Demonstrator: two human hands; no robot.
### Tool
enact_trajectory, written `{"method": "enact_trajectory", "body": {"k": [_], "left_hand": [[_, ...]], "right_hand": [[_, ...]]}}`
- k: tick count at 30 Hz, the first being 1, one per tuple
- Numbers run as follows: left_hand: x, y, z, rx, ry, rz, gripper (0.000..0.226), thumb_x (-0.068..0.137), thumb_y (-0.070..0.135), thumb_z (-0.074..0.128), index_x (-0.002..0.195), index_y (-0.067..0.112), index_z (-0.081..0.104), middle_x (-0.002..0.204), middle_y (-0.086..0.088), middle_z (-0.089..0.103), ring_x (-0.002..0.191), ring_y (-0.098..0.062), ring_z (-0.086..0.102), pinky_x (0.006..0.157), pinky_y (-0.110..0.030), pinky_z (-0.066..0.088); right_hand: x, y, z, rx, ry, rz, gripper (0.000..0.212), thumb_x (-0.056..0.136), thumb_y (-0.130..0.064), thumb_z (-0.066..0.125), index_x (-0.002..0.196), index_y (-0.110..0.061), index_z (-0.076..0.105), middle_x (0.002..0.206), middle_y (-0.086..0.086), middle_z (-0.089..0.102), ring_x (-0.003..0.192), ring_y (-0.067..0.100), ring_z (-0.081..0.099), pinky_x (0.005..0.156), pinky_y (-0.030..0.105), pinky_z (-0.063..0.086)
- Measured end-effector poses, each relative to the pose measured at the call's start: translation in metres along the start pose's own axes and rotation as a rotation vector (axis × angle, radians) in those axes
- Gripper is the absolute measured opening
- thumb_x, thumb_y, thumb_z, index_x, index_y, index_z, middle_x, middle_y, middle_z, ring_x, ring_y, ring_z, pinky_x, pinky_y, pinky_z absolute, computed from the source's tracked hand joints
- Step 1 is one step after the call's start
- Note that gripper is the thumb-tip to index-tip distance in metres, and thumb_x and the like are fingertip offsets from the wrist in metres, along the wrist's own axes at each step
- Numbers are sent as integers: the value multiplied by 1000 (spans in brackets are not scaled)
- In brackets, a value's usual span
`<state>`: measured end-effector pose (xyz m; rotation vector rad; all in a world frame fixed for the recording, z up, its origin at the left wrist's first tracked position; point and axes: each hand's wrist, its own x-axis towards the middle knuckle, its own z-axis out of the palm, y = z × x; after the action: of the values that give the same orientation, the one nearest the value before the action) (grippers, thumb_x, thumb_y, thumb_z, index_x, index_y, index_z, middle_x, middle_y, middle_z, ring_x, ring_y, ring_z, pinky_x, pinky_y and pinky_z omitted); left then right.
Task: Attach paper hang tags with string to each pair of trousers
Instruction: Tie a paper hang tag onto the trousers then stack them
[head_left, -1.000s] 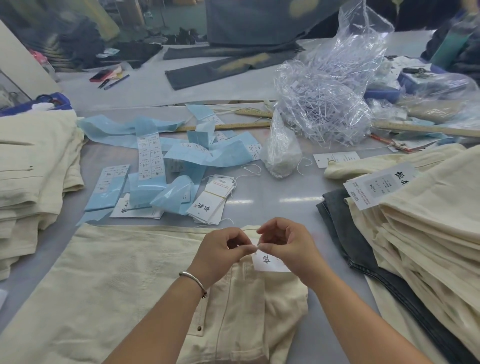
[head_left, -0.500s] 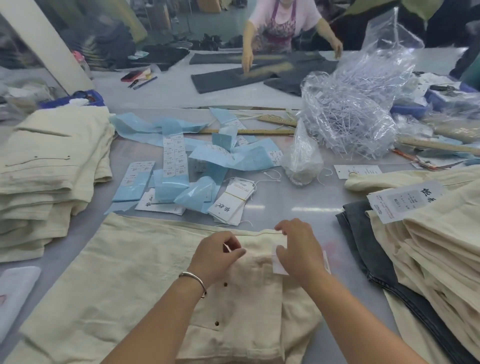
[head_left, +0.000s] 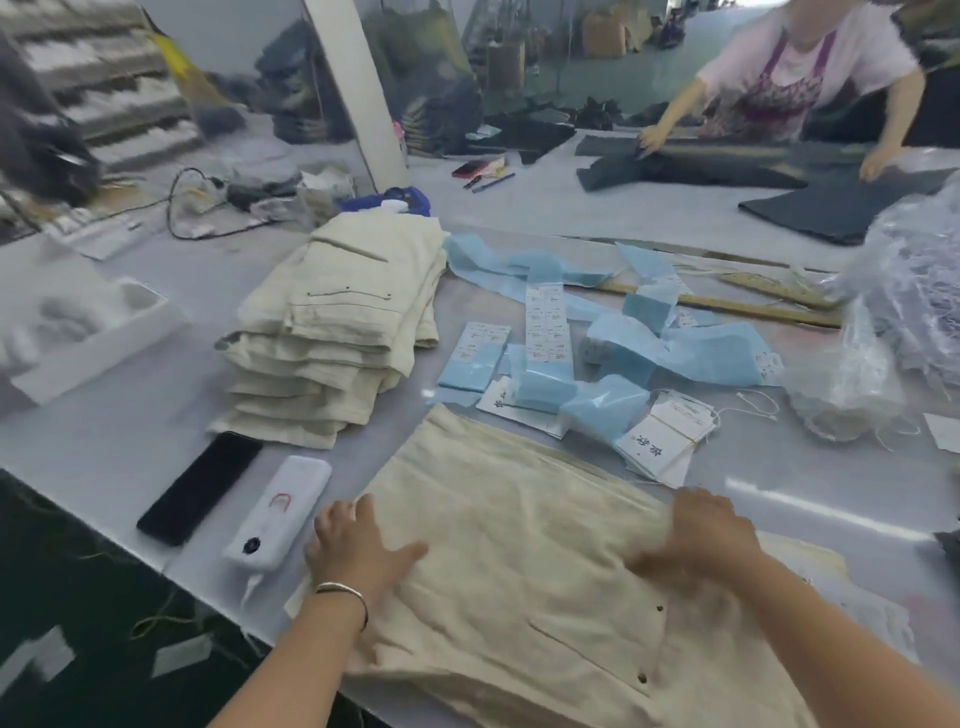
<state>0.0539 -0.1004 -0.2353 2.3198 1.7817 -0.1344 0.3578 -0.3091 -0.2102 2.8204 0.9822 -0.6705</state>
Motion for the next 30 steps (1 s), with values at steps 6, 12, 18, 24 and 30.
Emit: {"method": "enact_trajectory", "body": {"k": [6, 12, 18, 24, 30], "left_hand": [[21, -10, 10, -105, -5, -8, 128, 53, 87, 62, 149, 15, 19, 144, -8, 39, 133, -29, 38, 102, -40, 37], [29, 22, -21, -818, -228, 212, 31, 68, 21, 82, 94, 11, 69, 101, -8, 71, 101, -27, 65, 78, -33, 47], [-4, 79, -110, -1308, -638, 478, 47, 55, 25, 87, 92, -1, 75, 97, -24, 72, 84, -34, 70, 72, -41, 58], [-79, 179, -160, -1428, -659, 717, 35, 68, 27, 76, 93, 2, 73, 87, -21, 73, 70, -34, 69, 61, -39, 58], [-191, 298, -202, -1439, -747, 893, 20, 77, 27, 73, 88, 10, 76, 79, -11, 75, 64, -29, 71, 58, -38, 59]], "right_hand": [[-9, -10, 3, 167, -11, 109, 66, 49, -74, 76, 80, -22, 49, 80, -11, 55, 72, 6, 51, 57, 26, 37], [-32, -24, 7, 304, -1, 149, 44, 58, -52, 84, 81, -24, 60, 80, -9, 62, 76, 11, 58, 67, 28, 47], [-93, 19, -49, 638, 23, 251, 47, 58, -39, 90, 91, -12, 71, 95, 6, 69, 88, 21, 65, 72, 31, 47], [-204, 109, -125, 800, 357, 368, 45, 58, -39, 90, 81, -6, 71, 79, 6, 68, 74, 20, 64, 61, 28, 46], [-352, 209, -175, 713, 652, 520, 46, 60, -43, 87, 78, -6, 65, 75, 3, 67, 78, 24, 65, 65, 31, 51]]}}
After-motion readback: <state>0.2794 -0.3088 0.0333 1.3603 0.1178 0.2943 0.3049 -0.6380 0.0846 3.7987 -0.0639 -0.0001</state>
